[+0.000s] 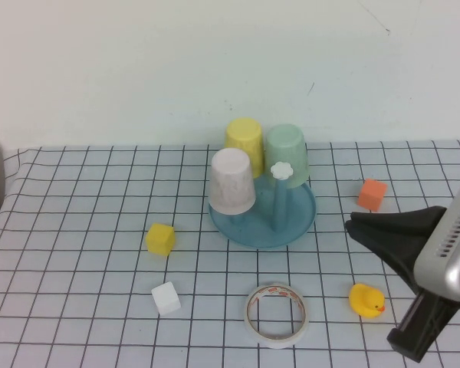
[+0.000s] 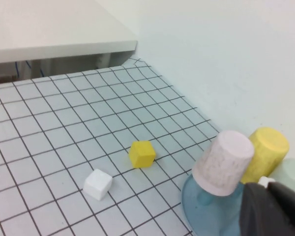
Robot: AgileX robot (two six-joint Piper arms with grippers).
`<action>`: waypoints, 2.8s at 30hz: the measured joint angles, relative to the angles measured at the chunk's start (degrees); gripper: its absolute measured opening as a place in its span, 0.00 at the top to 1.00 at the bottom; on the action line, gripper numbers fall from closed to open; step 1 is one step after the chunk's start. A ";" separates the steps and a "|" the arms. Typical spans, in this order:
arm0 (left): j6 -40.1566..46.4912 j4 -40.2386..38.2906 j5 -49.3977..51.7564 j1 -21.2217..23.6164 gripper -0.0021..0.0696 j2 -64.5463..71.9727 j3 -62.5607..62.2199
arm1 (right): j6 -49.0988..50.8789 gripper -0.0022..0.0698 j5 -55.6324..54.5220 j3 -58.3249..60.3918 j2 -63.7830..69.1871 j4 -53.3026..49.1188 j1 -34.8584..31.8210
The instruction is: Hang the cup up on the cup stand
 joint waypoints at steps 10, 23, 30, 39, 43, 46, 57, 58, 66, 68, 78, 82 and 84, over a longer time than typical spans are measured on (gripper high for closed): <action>0.68 -0.13 -2.39 0.00 0.97 -11.22 7.14 | -0.26 0.95 0.00 0.00 6.03 0.21 0.00; 0.82 0.21 -18.80 0.00 0.97 -11.43 8.11 | -5.95 0.95 -0.18 0.14 25.85 0.09 -5.53; 0.82 0.97 -26.95 0.00 0.97 -11.91 10.31 | -7.52 0.95 18.13 -1.13 26.06 0.19 -20.56; 0.94 0.97 -31.70 0.00 0.97 -12.69 10.35 | 1.38 0.95 30.57 -1.13 17.46 -5.40 -28.43; 0.94 0.97 -31.93 0.00 0.97 -13.30 10.35 | 5.86 0.95 30.67 -1.13 14.95 -5.79 -28.47; 0.94 0.97 -31.93 0.00 0.97 -13.30 10.35 | 8.87 0.95 30.44 -1.13 11.71 -5.40 -28.56; 0.94 -3.69 -31.93 0.00 0.97 -13.30 10.35 | 11.62 0.95 26.01 -1.13 -6.68 -5.40 -28.56; 0.94 -4.70 -31.93 0.00 0.97 -13.30 10.35 | 11.62 0.95 26.01 -1.13 -8.02 -5.40 -28.56; 0.94 -5.97 -30.75 0.00 0.97 -13.30 10.35 | 15.75 0.95 20.99 5.54 -21.86 -5.40 -28.56; 0.94 -6.06 -30.49 0.00 0.97 -13.30 10.35 | 16.80 0.95 17.58 9.50 -24.77 -5.15 -28.56; 0.94 -7.95 -30.21 0.00 0.97 -13.30 10.35 | 22.37 0.95 -5.98 30.93 -32.98 3.43 -28.56; 0.94 -7.95 -29.99 0.00 0.97 -13.30 10.35 | 21.40 0.95 -10.27 35.74 -33.08 6.43 -28.56; 0.94 -8.06 -29.87 0.00 0.97 -13.30 10.58 | 19.77 0.95 -10.78 38.04 -33.21 6.77 -28.56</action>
